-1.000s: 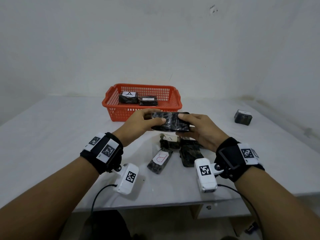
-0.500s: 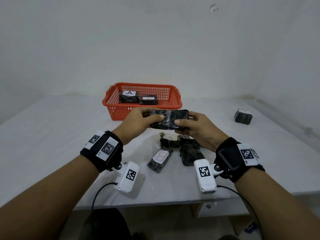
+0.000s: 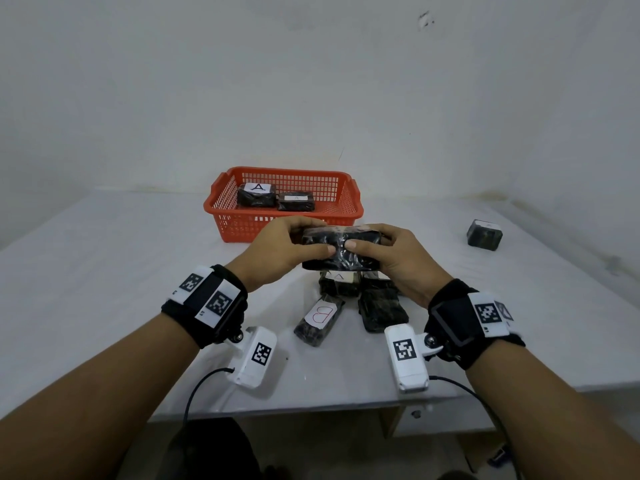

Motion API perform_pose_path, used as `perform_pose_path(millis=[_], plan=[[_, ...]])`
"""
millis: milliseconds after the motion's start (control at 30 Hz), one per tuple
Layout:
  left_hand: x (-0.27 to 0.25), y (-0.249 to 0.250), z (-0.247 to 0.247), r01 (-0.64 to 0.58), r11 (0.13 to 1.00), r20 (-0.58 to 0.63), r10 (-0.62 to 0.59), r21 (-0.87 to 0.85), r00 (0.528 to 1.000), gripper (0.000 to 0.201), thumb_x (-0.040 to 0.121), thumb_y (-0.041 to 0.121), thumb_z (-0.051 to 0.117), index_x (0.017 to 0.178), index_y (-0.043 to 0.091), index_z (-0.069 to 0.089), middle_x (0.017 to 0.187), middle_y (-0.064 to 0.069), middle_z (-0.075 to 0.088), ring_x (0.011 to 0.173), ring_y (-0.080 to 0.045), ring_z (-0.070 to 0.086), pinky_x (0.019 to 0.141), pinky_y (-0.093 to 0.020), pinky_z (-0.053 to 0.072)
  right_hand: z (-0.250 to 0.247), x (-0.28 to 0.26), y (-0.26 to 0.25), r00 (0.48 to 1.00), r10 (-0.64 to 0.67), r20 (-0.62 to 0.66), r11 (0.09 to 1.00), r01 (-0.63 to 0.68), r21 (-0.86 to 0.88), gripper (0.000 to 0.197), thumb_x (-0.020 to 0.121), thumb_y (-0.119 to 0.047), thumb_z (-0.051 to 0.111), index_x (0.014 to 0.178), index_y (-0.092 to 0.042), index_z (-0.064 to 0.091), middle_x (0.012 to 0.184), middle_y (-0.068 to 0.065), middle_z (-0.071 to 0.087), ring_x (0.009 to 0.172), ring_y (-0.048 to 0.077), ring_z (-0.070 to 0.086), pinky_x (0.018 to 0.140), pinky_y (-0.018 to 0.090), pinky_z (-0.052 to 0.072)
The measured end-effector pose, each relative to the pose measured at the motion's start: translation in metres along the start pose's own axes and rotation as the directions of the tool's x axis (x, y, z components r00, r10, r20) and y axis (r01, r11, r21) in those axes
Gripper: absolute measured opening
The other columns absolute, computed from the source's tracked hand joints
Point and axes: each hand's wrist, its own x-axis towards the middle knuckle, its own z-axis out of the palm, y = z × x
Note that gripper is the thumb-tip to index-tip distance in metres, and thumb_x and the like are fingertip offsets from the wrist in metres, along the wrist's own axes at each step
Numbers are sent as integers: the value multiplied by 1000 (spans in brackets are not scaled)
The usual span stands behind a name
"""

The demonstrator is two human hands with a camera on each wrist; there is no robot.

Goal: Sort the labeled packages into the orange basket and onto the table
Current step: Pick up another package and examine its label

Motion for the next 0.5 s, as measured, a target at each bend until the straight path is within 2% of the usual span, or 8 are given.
perform_pose_path(millis=[67, 133, 200, 300, 367, 433, 500], plan=[[1, -1, -1, -2, 1000, -11, 3, 22, 1000, 48, 83, 3, 82, 128, 6, 65, 107, -5, 73, 71, 6, 70, 57, -9, 49, 2, -1, 0, 1000, 23, 14, 1000, -23, 13, 55, 76, -13, 89, 125, -3, 66, 118, 17, 75, 110, 34, 73, 98, 47, 58], [2, -3, -3, -16, 999, -19, 16, 41, 1000, 50, 80, 2, 85, 126, 8, 66, 112, -6, 75, 80, 2, 72, 60, -11, 52, 3, -4, -2, 996, 69, 49, 996, -72, 53, 60, 76, -20, 87, 130, -5, 63, 121, 14, 75, 111, 30, 73, 98, 45, 58], [1, -5, -4, -29, 998, -12, 29, 49, 1000, 54, 79, 2, 86, 127, 12, 65, 114, -3, 75, 88, -1, 72, 63, -14, 55, 1, -7, -5, 991, 112, 76, 991, -117, 64, 49, 87, -26, 77, 130, -6, 64, 123, 13, 74, 112, 29, 73, 99, 44, 58], [1, -9, -6, -55, 998, 7, 55, 44, 998, 61, 75, 2, 89, 129, 16, 63, 120, -1, 74, 106, -11, 73, 89, -28, 62, -4, -9, -6, 985, 163, 56, 983, -167, 73, 35, 96, -28, 70, 121, -4, 70, 119, 16, 74, 106, 29, 74, 97, 46, 59], [1, -11, -6, -69, 997, 14, 68, 41, 998, 64, 74, 2, 90, 129, 18, 62, 121, -1, 73, 110, -12, 72, 97, -31, 60, -5, -8, -5, 984, 172, 42, 979, -176, 99, 28, 95, -24, 71, 115, -4, 70, 113, 15, 74, 100, 28, 75, 94, 44, 60], [2, -11, -6, -84, 995, 21, 83, 51, 996, 65, 74, 9, 92, 130, 22, 62, 123, 2, 72, 113, -11, 69, 94, -28, 60, -6, -8, -4, 988, 157, 14, 981, -157, 110, 28, 94, -19, 72, 116, -3, 68, 110, 14, 74, 97, 29, 75, 90, 43, 61], [2, -10, -5, -83, 995, 22, 82, 62, 996, 64, 75, 24, 92, 131, 27, 62, 126, 6, 70, 115, -8, 67, 84, -21, 58, -6, -8, -3, 992, 125, -23, 987, -122, 109, 36, 91, -15, 76, 124, -4, 64, 113, 15, 74, 95, 31, 75, 83, 40, 61]])
